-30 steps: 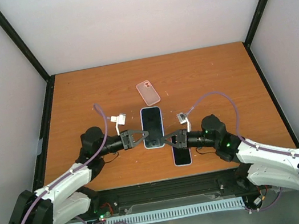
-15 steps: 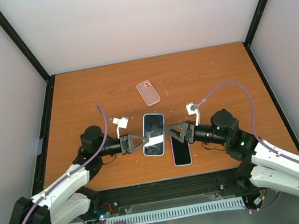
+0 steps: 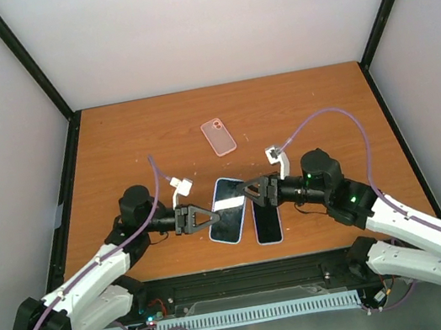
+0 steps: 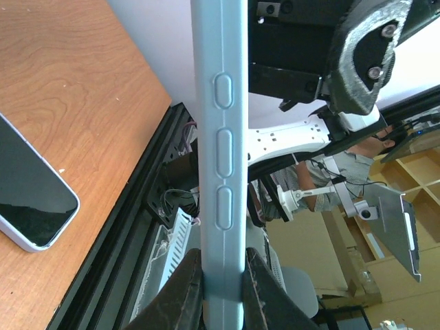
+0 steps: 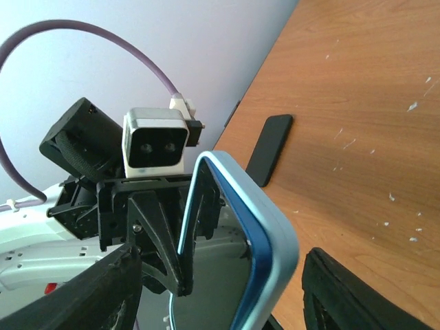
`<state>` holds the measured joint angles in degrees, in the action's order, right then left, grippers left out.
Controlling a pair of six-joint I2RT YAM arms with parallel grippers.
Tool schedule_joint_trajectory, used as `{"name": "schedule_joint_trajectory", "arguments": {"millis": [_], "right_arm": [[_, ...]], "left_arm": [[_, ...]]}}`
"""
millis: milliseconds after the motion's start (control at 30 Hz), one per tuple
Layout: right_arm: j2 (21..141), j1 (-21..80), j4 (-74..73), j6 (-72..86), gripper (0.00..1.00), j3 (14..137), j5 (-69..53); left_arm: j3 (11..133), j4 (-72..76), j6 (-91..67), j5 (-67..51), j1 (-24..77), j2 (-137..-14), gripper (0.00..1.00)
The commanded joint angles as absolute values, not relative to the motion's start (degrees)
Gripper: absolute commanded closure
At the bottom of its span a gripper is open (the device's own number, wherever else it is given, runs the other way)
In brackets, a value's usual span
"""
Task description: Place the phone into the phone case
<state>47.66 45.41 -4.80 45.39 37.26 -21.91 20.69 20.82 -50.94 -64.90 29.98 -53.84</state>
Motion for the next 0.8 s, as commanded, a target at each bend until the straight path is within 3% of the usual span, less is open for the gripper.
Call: {"name": "schedule_joint_trajectory", "arguments": {"millis": [0,300,600,767], "right_arm": [[47.64,45.69,-5.38,44.03,0.37,38.59,-24.01],[49.03,45.59,-3.71,44.94,0.39,38.41,-25.92],[46.34,45.62,-4.38,46.16,0.93,37.12,-20.43],[45.49,45.62,-4.25,46.11,0.97,36.55,-19.67]], "left_arm": [[24.35,23.42,-49.0,-67.48,29.97,-52.45,1.0],[24.35,24.21,-49.48,-68.29,29.97,-52.45,1.0],[25.86,13.57,-44.86,-62.1,29.93,-53.08,1.0],[28.07,7.14,-42.95,-58.82,29.97,-54.69,1.0]]}}
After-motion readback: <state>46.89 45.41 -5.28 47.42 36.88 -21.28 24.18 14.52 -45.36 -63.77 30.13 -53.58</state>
